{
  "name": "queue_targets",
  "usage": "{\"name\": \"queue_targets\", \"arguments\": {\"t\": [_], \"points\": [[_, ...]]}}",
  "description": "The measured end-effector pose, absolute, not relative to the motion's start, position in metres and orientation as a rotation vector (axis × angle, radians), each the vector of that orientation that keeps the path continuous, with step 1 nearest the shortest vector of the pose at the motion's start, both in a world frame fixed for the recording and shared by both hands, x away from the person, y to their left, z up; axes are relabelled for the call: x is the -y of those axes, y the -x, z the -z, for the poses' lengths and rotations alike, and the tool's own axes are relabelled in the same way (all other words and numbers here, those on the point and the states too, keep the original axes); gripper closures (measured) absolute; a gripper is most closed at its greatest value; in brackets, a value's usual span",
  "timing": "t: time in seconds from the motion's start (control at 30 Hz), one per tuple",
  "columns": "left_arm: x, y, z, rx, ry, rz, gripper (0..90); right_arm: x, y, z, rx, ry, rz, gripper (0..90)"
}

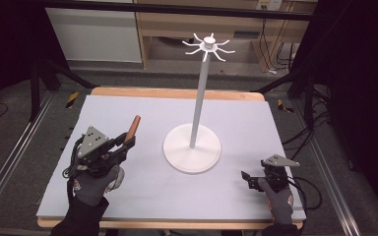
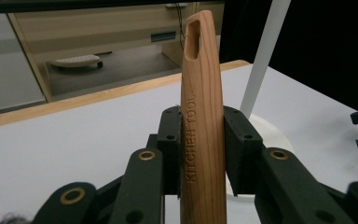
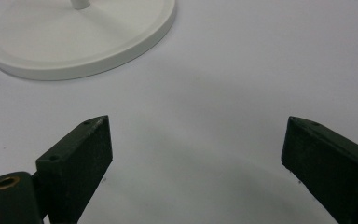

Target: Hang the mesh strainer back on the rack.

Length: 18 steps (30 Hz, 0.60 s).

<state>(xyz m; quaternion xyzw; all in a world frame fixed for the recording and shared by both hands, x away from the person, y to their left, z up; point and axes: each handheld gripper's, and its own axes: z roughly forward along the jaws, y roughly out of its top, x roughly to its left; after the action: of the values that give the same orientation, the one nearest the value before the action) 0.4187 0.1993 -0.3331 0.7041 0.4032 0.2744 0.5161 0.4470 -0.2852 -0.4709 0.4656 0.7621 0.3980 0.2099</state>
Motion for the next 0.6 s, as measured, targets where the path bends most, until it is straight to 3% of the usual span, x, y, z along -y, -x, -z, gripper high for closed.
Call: {"name": "queue_targets", "arguments": {"t": [0.6], "points": [[-0.186,-0.416,0.300,-0.896,-1.604,-0.684,69.7,0.286,-0.447,0.471,-2.121,-1.283,-1.110,9.0]]}}
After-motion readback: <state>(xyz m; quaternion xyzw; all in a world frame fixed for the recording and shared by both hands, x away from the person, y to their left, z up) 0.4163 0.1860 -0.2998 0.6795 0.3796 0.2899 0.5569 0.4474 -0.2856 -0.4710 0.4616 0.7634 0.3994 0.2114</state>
